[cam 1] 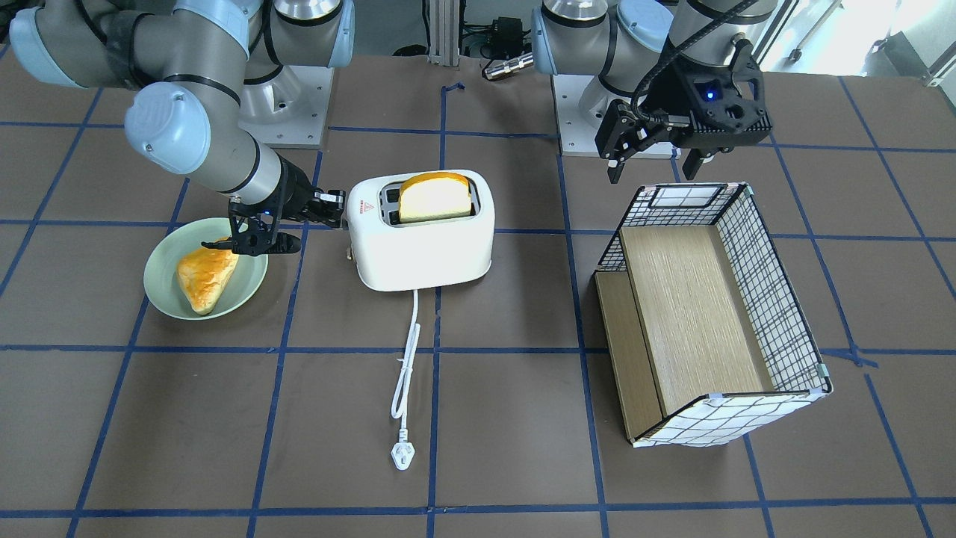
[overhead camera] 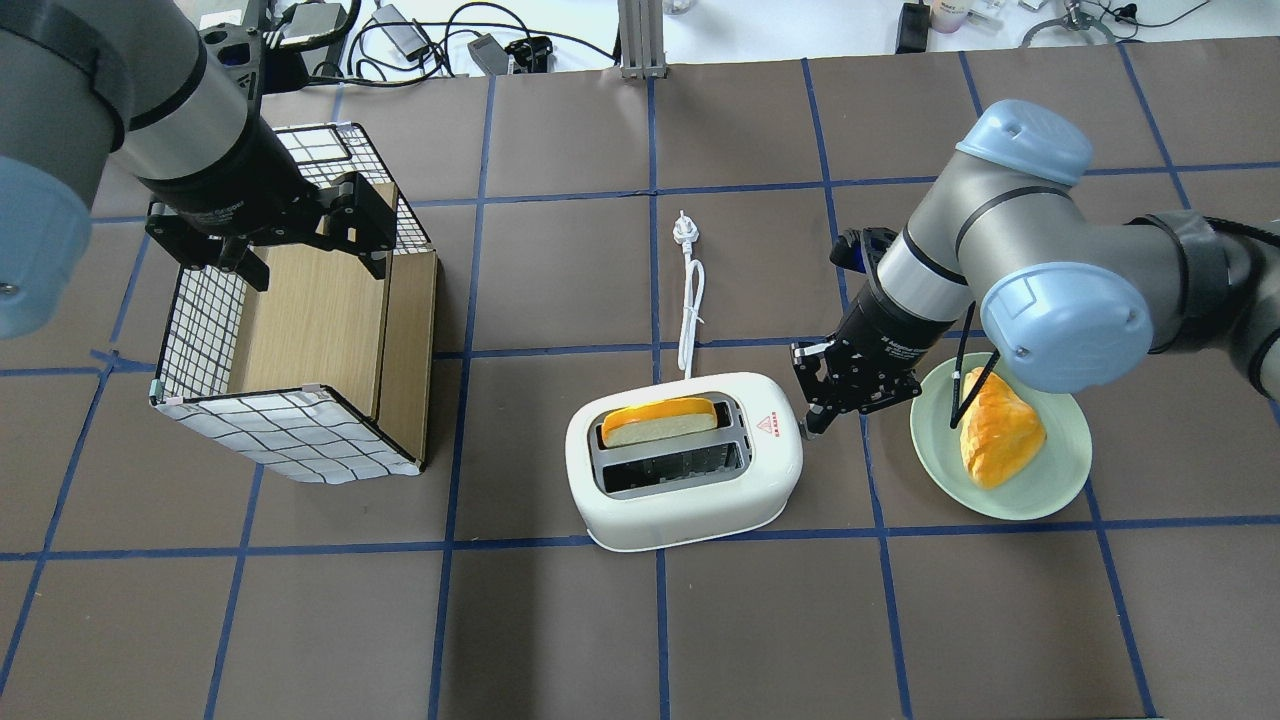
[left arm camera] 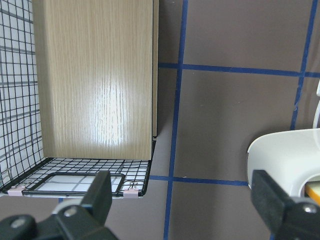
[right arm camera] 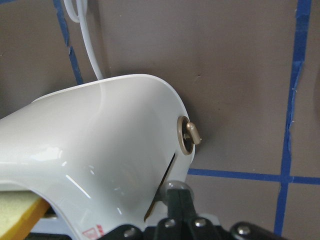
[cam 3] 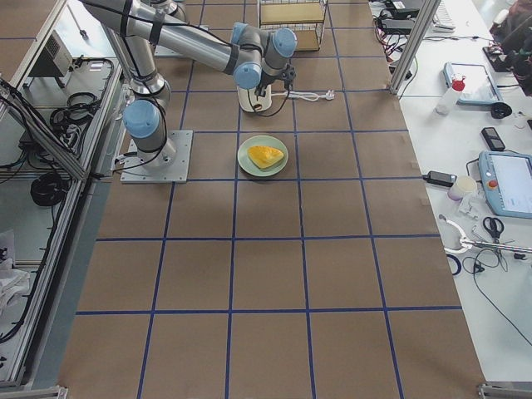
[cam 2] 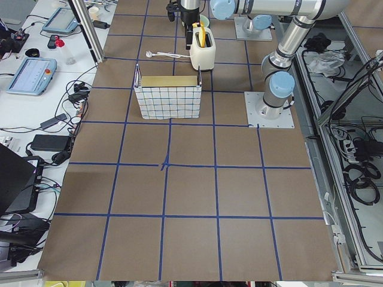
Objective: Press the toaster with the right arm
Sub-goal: 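Press the toaster lever down with the right gripper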
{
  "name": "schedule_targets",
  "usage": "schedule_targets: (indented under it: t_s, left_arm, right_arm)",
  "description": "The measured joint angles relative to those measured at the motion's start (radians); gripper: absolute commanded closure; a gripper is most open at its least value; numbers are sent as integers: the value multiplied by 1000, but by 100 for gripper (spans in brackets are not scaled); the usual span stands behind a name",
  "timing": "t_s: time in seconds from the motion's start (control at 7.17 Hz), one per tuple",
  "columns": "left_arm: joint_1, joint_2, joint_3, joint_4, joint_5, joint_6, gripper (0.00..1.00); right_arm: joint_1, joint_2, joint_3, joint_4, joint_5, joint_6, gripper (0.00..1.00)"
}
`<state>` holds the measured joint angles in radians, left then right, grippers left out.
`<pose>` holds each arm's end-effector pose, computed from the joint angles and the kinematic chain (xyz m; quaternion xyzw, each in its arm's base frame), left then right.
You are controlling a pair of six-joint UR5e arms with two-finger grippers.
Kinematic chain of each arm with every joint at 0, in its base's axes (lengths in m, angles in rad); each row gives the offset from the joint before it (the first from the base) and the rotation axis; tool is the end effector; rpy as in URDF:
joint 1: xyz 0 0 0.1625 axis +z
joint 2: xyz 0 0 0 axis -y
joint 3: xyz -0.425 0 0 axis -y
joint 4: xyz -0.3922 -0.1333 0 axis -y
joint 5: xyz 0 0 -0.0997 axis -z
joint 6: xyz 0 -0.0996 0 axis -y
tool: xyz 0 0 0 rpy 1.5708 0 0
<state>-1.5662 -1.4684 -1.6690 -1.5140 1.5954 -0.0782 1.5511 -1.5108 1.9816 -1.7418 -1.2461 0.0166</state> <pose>-0.1288 -0.4549 0.4936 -0.0417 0.9986 -0.0309 0.0112 0.1563 -0.4456 0.2892 0.0418 0.9752 0.1471 0.1601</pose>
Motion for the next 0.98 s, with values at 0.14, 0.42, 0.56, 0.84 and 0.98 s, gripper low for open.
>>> schedule_targets:
  t_s: [0.14, 0.42, 0.56, 0.84, 0.98]
  left_arm:
    - [0, 0, 0, 0, 0, 0, 0]
    - [0, 0, 0, 0, 0, 0, 0]
    - [0, 0, 0, 0, 0, 0, 0]
    - [0, 0, 0, 0, 0, 0, 0]
    - [0, 0, 0, 0, 0, 0, 0]
  right_arm:
    - [0, 1, 2, -2, 0, -2, 100]
    - [1, 16, 10, -2, 0, -6, 100]
    - [1, 24, 12, -2, 1, -7, 100]
    - [1, 40, 13, -1, 0, -5, 100]
    - [1, 52, 13, -1, -1, -4, 100]
